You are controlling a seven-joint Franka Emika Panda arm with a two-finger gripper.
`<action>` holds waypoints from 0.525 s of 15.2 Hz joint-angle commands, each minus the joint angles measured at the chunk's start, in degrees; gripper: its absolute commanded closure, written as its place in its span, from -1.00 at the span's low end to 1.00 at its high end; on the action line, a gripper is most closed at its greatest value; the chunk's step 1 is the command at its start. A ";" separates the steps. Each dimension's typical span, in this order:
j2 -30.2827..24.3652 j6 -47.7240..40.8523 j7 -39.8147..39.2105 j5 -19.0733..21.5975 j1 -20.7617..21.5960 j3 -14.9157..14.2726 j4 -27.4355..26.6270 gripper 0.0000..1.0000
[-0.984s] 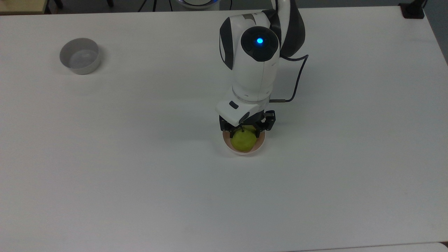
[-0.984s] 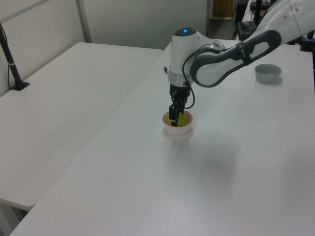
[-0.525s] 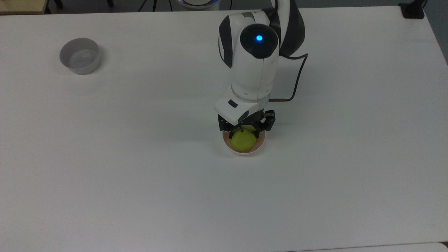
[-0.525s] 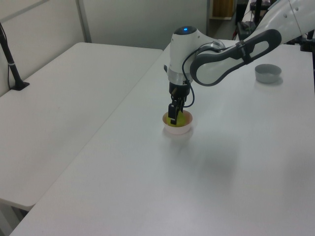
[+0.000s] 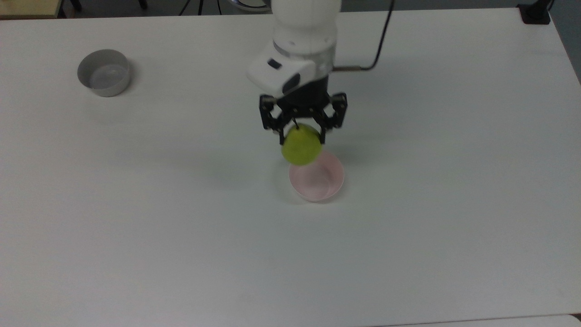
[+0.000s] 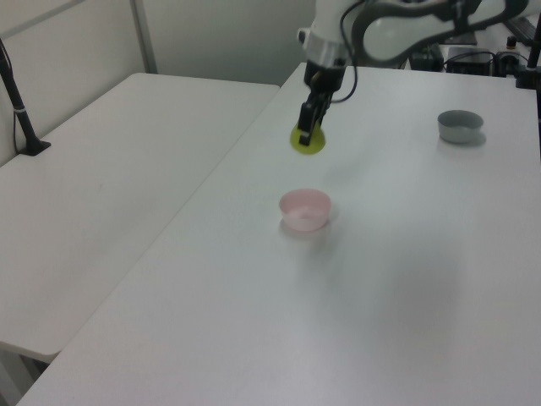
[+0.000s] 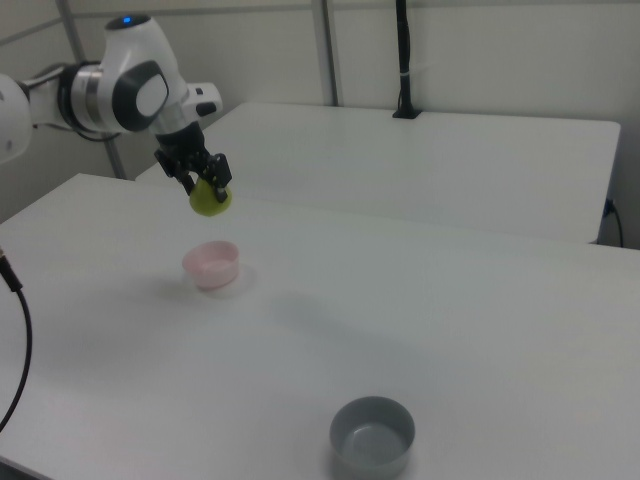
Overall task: Pick up a pear from the bowl
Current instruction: 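Lift the pear out of the pink bowl and carry it aside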
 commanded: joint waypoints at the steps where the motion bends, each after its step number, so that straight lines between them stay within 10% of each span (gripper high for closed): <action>1: -7.65 -5.60 -5.29 -0.68 -3.12 0.06 -5.99 0.31; 8: -12.40 -6.85 -19.54 -0.95 -18.76 3.39 -14.87 0.31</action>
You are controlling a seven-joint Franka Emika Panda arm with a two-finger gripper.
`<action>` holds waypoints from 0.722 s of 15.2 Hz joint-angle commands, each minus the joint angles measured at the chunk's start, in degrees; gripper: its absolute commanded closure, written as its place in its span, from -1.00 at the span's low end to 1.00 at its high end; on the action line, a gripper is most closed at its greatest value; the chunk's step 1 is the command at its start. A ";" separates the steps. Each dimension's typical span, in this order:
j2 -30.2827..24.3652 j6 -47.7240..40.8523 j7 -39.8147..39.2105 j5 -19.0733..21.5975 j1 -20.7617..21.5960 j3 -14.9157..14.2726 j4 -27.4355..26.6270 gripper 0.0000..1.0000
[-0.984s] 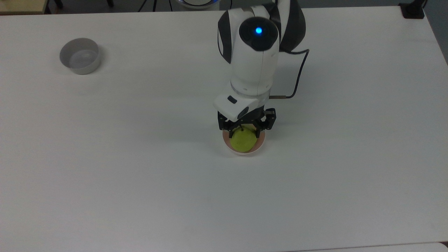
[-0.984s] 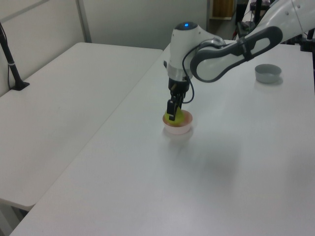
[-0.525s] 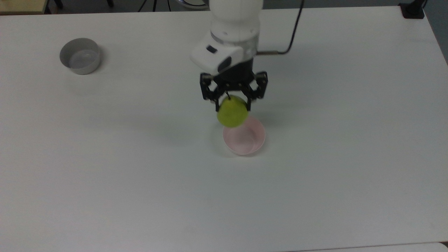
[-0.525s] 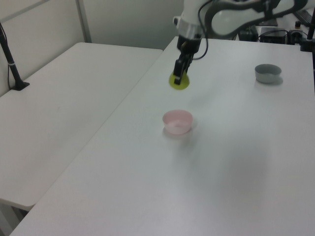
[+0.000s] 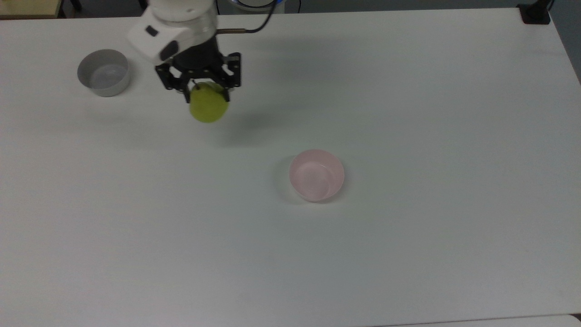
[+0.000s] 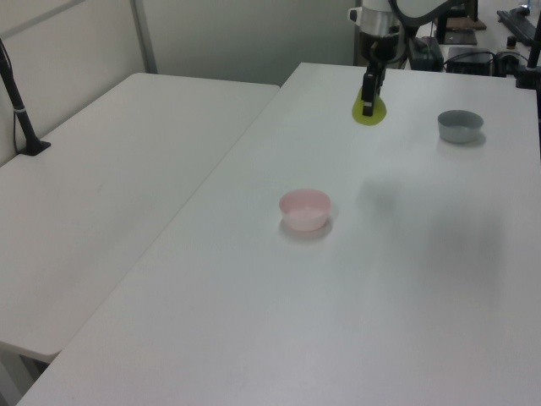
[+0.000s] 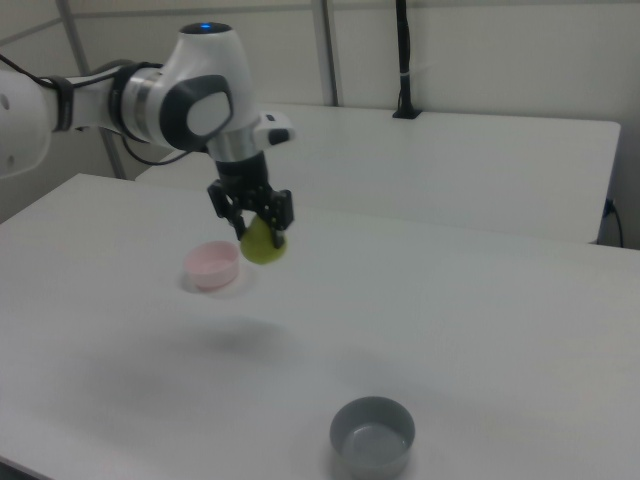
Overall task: Pick up a pear from the bowl
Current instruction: 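Lift the pear out of the pink bowl and carry it aside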
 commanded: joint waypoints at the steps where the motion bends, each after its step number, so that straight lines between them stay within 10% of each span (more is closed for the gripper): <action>1: -2.24 0.23 -2.60 -0.93 -3.48 2.81 -3.58 0.31; 11: 9.53 3.65 1.62 -11.47 -1.01 3.51 -3.14 0.21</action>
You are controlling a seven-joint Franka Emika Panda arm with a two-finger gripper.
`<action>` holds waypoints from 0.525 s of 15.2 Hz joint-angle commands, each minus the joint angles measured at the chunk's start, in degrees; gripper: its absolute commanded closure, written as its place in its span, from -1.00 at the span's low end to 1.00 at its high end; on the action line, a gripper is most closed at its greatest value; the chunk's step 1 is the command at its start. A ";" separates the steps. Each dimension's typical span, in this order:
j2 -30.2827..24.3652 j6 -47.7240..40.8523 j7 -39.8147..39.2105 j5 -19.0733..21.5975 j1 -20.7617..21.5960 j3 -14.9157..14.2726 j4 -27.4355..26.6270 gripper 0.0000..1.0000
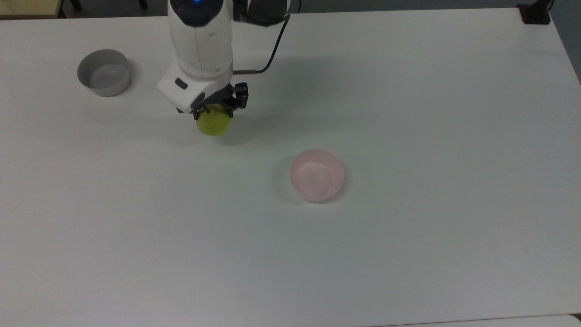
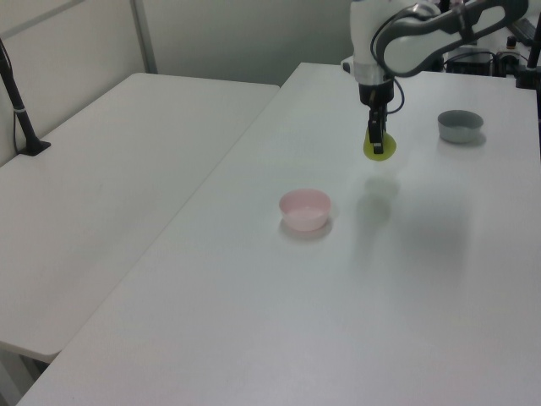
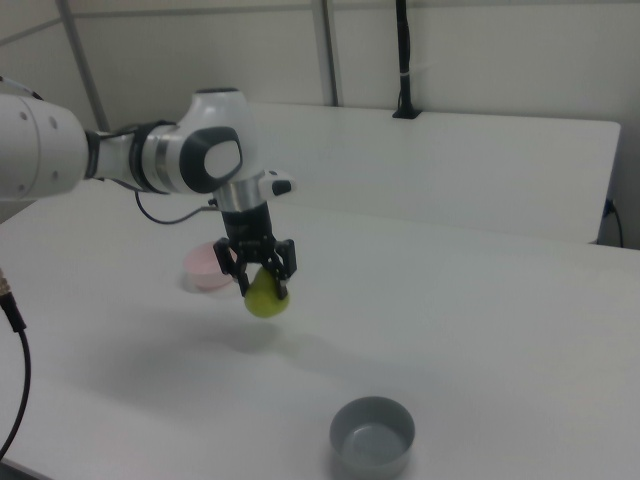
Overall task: Pick up a pear from the bowl
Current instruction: 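Lower the pear onto the table and open the gripper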
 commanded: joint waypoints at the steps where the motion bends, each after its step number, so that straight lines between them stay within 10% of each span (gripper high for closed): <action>1: 2.79 3.29 0.83 -2.92 0.13 -0.21 -0.39 0.21; 6: 5.17 3.56 0.48 -3.71 0.04 -0.21 -0.48 -0.08; 8: 4.73 3.47 0.48 -3.71 0.04 -0.21 -0.48 -0.89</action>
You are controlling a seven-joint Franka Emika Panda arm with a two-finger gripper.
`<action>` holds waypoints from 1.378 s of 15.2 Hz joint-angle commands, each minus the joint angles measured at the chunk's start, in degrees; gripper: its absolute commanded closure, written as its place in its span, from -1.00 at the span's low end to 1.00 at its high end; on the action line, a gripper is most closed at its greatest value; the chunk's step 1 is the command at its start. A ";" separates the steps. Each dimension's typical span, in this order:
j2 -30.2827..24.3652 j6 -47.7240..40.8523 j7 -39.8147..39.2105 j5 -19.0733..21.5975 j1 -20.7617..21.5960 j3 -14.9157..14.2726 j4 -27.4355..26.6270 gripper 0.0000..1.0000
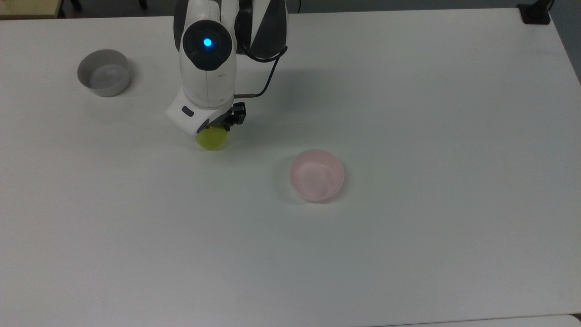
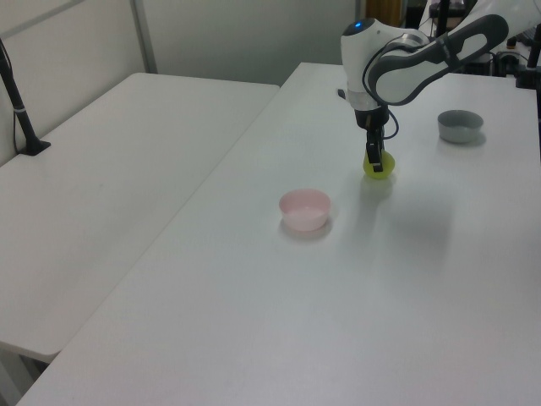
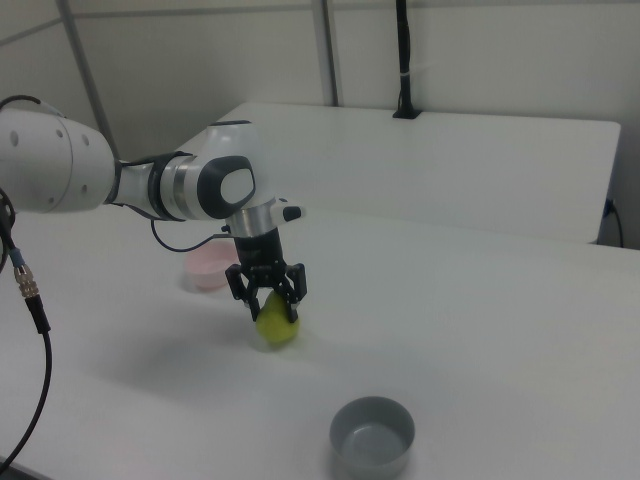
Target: Pick up a pear from the bowl
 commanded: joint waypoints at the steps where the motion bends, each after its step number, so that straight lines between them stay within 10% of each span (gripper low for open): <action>1: -0.96 0.72 0.48 -1.13 0.22 -0.29 -0.54 -1.00; 21: -19.07 -13.79 3.55 2.73 -1.10 -1.78 2.53 -1.00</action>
